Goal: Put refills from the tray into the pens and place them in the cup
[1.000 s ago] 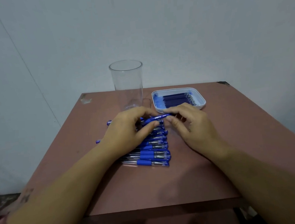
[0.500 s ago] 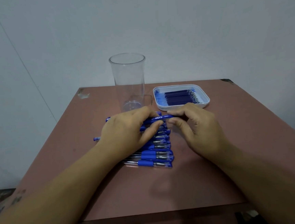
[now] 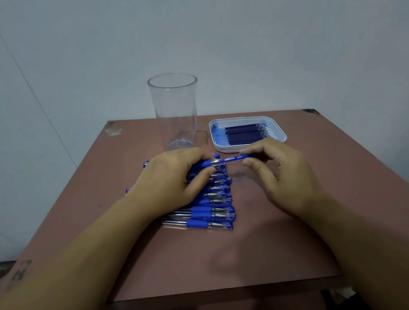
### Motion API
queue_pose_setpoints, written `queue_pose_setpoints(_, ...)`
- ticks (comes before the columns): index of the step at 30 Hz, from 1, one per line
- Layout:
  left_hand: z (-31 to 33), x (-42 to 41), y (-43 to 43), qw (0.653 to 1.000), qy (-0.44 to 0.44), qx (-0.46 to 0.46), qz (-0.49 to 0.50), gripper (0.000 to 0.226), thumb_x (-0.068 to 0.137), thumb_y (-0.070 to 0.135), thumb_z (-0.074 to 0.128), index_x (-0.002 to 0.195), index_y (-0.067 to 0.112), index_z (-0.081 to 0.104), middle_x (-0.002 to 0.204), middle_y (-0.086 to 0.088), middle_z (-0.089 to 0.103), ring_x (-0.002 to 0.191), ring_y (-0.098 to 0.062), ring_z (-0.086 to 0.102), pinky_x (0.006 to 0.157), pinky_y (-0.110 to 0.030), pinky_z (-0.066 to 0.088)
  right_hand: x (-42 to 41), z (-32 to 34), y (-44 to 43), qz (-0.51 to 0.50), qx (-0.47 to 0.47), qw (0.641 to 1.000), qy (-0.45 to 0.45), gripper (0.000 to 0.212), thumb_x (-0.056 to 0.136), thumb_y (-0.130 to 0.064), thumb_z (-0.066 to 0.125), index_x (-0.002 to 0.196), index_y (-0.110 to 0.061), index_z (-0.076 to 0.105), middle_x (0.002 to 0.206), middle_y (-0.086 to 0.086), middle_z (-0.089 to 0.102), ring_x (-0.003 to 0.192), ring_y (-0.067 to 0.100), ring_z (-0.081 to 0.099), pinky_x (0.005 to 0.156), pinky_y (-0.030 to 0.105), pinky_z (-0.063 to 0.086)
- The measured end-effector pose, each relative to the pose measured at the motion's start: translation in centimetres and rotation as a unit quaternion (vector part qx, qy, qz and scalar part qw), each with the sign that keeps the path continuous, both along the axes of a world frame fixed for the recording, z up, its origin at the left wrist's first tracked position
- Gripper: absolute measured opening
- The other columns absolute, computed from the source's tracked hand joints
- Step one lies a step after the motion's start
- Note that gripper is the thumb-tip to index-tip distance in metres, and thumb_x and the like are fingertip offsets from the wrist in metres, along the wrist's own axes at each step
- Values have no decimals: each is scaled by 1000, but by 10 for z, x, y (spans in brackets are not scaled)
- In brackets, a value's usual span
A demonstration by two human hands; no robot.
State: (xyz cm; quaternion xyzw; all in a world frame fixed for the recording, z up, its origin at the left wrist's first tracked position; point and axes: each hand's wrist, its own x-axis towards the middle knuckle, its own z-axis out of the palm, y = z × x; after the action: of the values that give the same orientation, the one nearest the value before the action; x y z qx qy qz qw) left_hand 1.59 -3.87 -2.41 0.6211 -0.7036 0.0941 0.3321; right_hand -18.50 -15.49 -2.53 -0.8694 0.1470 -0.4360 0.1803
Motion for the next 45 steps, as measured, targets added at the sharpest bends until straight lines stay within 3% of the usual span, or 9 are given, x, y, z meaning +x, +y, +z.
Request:
queue_pose_setpoints(3,-1,6,-1,1000,3,-9,-22,32,95,33,49,121,23,65,95,11,65,84,-4,57,76,-21,46,-13,5,-11,-23,44,999,10,11,90,-11,65,99,-17,67,91,-13,62,84,-1,56,77,7,40)
queue_pose_setpoints(6,-3,12,-2,999,-27,-27,5,37,96,41,48,128,32,63,89,18,54,76,-1,48,67,-14,41,-22,5,-24,-47,50,995,71,16,88,-14,69,93,-29,64,90,-12,63,83,3,57,75,13,42)
queue_pose_setpoints(8,-3,14,-1,999,-30,-36,21,37,93,46,49,127,36,63,86,20,52,73,-1,44,62,-14,39,-26,2,-26,-36,76,990,115,22,85,-14,72,88,-34,63,86,-16,64,82,0,58,73,12,42)
queue_pose_setpoints(12,-3,12,-1,999,13,-26,32,43,87,57,51,119,34,69,92,15,71,77,-2,60,66,-28,54,-30,-7,-20,5,111,978,175,23,83,-11,75,87,-32,65,81,-16,63,85,-1,57,73,6,40)
queue_pose_setpoints(18,-2,13,1,998,42,-13,34,37,85,56,54,112,38,72,93,18,73,81,-1,62,66,-19,50,-36,-13,-24,14,92,975,199,18,81,-23,77,96,-31,71,90,-19,65,95,1,56,78,7,40)
queue_pose_setpoints(22,-1,12,3,999,30,-1,32,36,90,51,51,117,35,70,91,14,71,78,-6,63,66,-32,53,-34,-16,-22,22,83,979,184,19,79,-37,70,98,-33,71,91,-21,65,94,3,57,78,7,40)
queue_pose_setpoints(30,-1,12,5,1000,20,13,-2,35,93,37,53,124,31,66,93,13,67,82,-7,63,70,-36,53,-21,-10,-11,5,54,992,113,17,84,-28,72,100,-29,69,90,-19,64,86,0,57,72,5,37)
queue_pose_setpoints(34,-1,8,4,1000,16,4,-24,34,93,38,55,124,30,67,92,16,66,82,-3,62,71,-28,53,-5,-4,-1,6,20,997,80,24,89,-28,68,112,-24,67,94,-12,64,86,0,56,75,6,38)
queue_pose_setpoints(45,0,0,4,998,15,-19,-54,31,93,37,57,120,27,69,93,19,68,84,5,62,78,-10,44,2,-7,1,18,-51,999,6,17,85,-10,73,102,-10,72,88,-3,69,79,5,59,75,11,44)
